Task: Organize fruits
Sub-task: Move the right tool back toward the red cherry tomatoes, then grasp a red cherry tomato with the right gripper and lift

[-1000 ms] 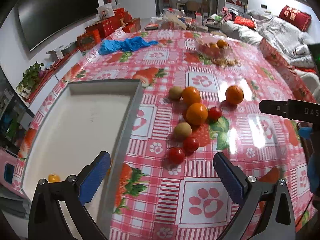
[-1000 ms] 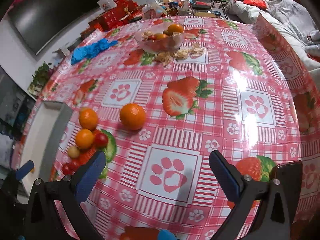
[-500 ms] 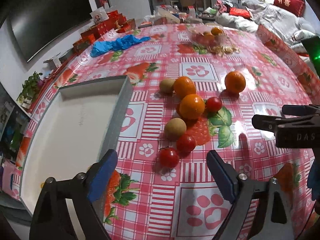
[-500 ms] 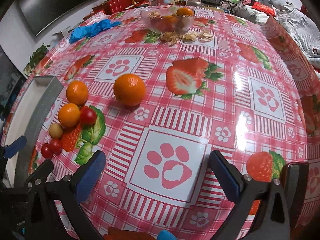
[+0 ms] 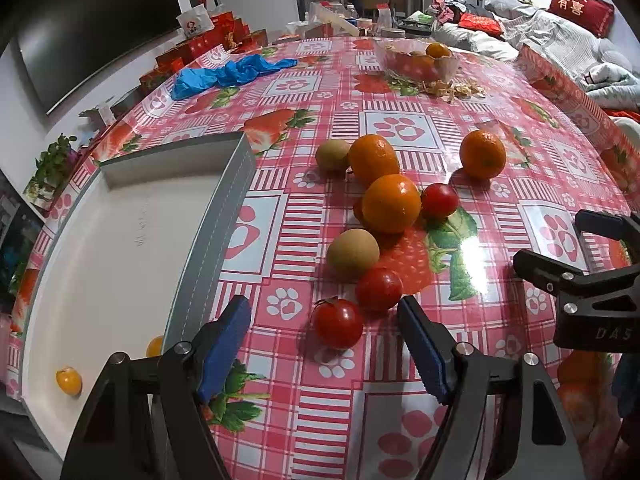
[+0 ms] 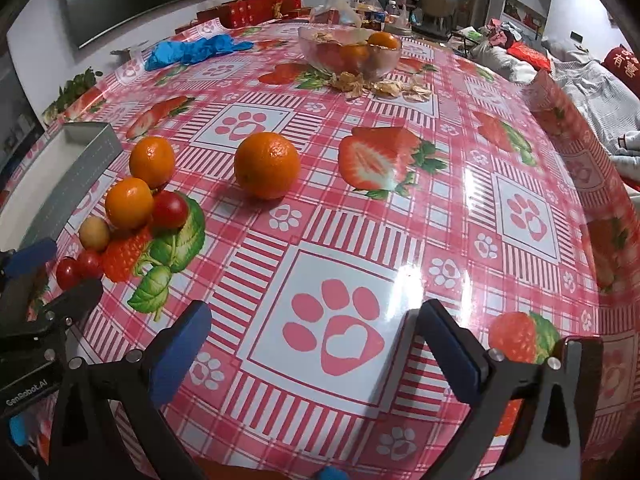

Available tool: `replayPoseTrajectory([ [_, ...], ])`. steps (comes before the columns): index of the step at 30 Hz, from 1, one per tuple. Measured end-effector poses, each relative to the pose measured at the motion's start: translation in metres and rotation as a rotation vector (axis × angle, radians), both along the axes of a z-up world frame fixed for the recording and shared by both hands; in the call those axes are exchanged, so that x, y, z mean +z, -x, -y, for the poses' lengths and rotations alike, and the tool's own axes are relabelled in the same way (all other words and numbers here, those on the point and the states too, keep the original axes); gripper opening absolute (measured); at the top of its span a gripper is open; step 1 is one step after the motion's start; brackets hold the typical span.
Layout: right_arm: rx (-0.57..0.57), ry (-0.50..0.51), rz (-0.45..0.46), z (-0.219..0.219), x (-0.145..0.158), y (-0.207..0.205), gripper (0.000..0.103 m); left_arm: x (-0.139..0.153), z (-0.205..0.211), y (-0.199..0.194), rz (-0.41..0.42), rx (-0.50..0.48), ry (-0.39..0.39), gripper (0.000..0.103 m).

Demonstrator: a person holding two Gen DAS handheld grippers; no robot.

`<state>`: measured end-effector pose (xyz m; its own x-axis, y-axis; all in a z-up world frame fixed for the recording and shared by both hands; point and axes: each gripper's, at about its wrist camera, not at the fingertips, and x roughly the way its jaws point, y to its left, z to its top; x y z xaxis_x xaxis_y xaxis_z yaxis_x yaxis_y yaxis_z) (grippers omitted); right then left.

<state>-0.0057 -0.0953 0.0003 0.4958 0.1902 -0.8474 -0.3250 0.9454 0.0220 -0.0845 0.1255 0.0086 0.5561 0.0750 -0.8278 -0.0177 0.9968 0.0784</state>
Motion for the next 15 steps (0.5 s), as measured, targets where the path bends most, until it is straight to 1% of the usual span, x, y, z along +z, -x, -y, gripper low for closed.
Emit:
replayPoseTrajectory([
  [1, 0.002, 0.001, -0.002, 0.000, 0.000, 0.000, 0.103, 0.000, 0.001, 0.000, 0.001, -0.009, 0.011, 0.065],
  [3, 0.005, 0.002, 0.000, -0.001, 0.000, 0.002, 0.103, 0.001, 0.003, 0.000, 0.000, -0.024, 0.023, 0.059],
  [5, 0.019, 0.001, 0.004, -0.004, 0.000, 0.005, 0.103, 0.001, 0.005, 0.000, 0.000, -0.039, 0.035, 0.048],
  [6, 0.028, -0.001, 0.006, -0.005, 0.001, 0.007, 0.103, 0.002, 0.006, 0.001, -0.002, -0.049, 0.051, 0.041],
  [7, 0.037, -0.004, 0.008, -0.007, 0.002, 0.008, 0.103, 0.002, 0.007, 0.001, -0.003, -0.056, 0.063, 0.036],
  [8, 0.047, -0.007, 0.010, -0.011, 0.002, 0.009, 0.103, 0.002, 0.008, 0.001, -0.002, -0.060, 0.064, 0.034],
  [9, 0.057, -0.011, 0.011, -0.014, 0.003, 0.010, 0.103, 0.002, 0.009, 0.002, 0.000, -0.069, 0.066, 0.027],
  [10, 0.070, -0.020, 0.012, -0.018, 0.004, 0.011, 0.103, 0.002, 0.010, 0.002, 0.002, -0.074, 0.064, 0.025],
  [12, 0.089, -0.034, 0.016, -0.025, 0.005, 0.012, 0.102, 0.002, 0.011, 0.004, 0.004, -0.070, 0.055, 0.025],
  [15, 0.108, -0.038, 0.026, -0.037, 0.007, 0.009, 0.098, 0.002, 0.008, 0.006, 0.002, -0.059, 0.068, 0.025],
])
